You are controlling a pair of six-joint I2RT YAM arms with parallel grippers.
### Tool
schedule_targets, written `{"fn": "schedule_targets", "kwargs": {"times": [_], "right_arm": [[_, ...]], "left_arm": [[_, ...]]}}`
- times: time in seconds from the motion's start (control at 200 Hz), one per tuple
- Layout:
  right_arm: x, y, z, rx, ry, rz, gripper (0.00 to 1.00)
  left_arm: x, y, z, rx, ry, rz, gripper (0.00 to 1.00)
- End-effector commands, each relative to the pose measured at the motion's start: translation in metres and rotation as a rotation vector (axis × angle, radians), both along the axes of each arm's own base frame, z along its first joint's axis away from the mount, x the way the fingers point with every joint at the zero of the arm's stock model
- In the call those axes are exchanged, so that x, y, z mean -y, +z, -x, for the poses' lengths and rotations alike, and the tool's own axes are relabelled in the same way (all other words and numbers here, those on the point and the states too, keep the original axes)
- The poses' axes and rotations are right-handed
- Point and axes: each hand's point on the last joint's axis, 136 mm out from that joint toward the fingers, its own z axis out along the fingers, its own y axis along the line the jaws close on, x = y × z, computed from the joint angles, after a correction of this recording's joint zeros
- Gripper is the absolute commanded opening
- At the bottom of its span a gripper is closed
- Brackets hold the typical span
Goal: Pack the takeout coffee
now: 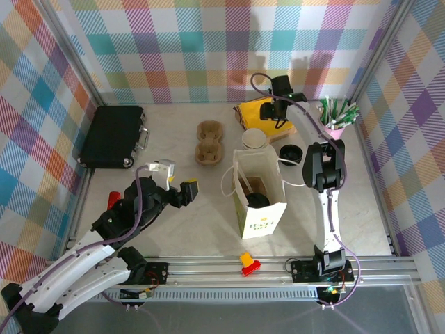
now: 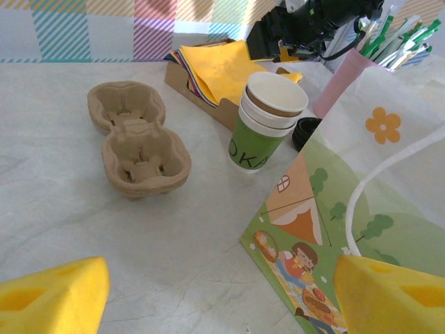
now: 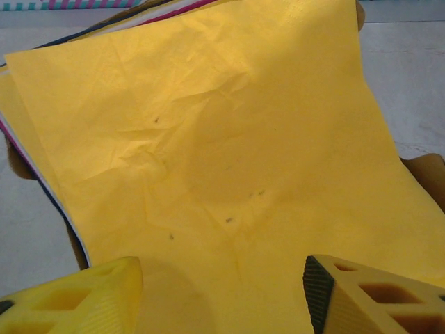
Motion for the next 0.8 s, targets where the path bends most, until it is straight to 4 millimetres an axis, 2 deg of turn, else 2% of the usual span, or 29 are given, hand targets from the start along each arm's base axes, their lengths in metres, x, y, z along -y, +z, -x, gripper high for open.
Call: {"fn": "schedule_targets", "kwargs": {"times": [0.0, 0.3, 0.635, 0.795], "right_arm": [[0.004, 0.006, -0.017, 0.053, 0.002, -0.009, 0.64], [0.005, -0.021, -0.034, 0.045, 0.010, 0.002, 0.65], [0.007, -0.051, -0.042, 0.012, 0.004, 0.009, 0.66], [0.016, -0.059, -0.045, 0.004, -0.006, 0.054, 0.66]], "left_arm": [[-0.003, 0.021, -0.005, 0.042, 0.022, 0.035, 0.83], [-0.003, 0.022, -0.007, 0.042, 0.029, 0.016, 0.83], [-0.002, 0.020, -0.010, 0.034, 0.036, 0.012, 0.83], [0.001, 0.018, -0.011, 0.028, 0.032, 0.018, 0.83]]}}
